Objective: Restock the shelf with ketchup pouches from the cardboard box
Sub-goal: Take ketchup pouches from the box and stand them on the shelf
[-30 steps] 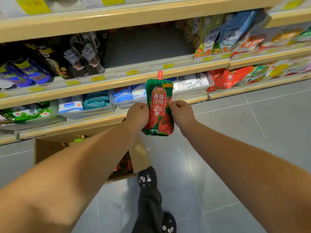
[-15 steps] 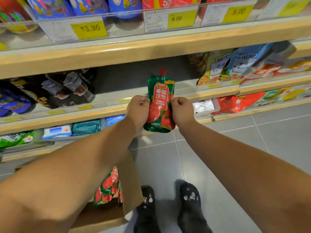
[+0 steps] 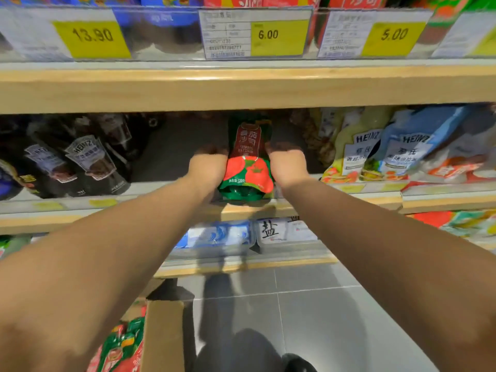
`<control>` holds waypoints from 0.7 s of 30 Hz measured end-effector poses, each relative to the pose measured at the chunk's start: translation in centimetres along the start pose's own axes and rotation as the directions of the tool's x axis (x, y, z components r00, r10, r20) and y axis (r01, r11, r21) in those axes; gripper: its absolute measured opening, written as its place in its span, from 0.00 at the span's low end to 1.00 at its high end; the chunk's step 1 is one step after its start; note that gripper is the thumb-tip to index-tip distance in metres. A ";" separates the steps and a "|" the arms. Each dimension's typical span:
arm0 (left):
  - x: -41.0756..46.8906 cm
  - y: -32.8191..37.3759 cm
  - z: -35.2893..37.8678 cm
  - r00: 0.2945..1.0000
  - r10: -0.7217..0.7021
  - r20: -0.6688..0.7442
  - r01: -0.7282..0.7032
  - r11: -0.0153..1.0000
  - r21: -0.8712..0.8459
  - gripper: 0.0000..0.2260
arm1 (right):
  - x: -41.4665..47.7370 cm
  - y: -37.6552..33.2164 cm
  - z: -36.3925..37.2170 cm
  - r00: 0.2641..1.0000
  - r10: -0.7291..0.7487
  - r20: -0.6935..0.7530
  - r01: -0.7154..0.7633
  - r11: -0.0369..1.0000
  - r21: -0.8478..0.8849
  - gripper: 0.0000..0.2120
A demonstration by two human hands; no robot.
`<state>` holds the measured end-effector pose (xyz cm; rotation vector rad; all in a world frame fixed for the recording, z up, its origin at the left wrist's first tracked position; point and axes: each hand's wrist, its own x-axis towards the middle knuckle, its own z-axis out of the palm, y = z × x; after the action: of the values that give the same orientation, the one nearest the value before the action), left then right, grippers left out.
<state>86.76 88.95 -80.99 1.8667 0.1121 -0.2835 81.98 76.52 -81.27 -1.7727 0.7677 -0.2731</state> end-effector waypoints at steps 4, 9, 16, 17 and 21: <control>2.8 0.0 1.3 0.987 0.158 -0.030 -0.158 0.987 -0.014 0.12 | 3.3 -0.2 0.9 0.995 -0.098 -0.020 0.097 0.995 -0.031 0.14; 6.2 -0.1 2.6 0.927 0.354 -0.125 -0.327 0.925 0.191 0.13 | 6.3 0.1 1.4 0.969 -0.238 -0.062 0.234 0.970 -0.068 0.15; 7.4 -1.8 4.6 0.836 0.541 -0.089 -0.509 0.826 0.242 0.09 | 7.0 1.4 1.1 0.919 -0.364 -0.149 0.364 0.931 -0.031 0.15; 7.0 -2.0 4.6 0.840 0.535 -0.084 -0.506 0.831 0.231 0.09 | 6.9 1.7 1.2 0.924 -0.356 -0.139 0.358 0.934 -0.013 0.15; 6.4 -2.1 4.8 0.863 0.501 -0.060 -0.476 0.849 0.230 0.10 | 6.7 2.6 0.8 0.945 -0.312 -0.102 0.318 0.947 0.043 0.16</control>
<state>91.79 84.62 -85.85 2.0463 -0.3272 0.1800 86.57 72.63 -85.22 -1.8330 0.5312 -0.5908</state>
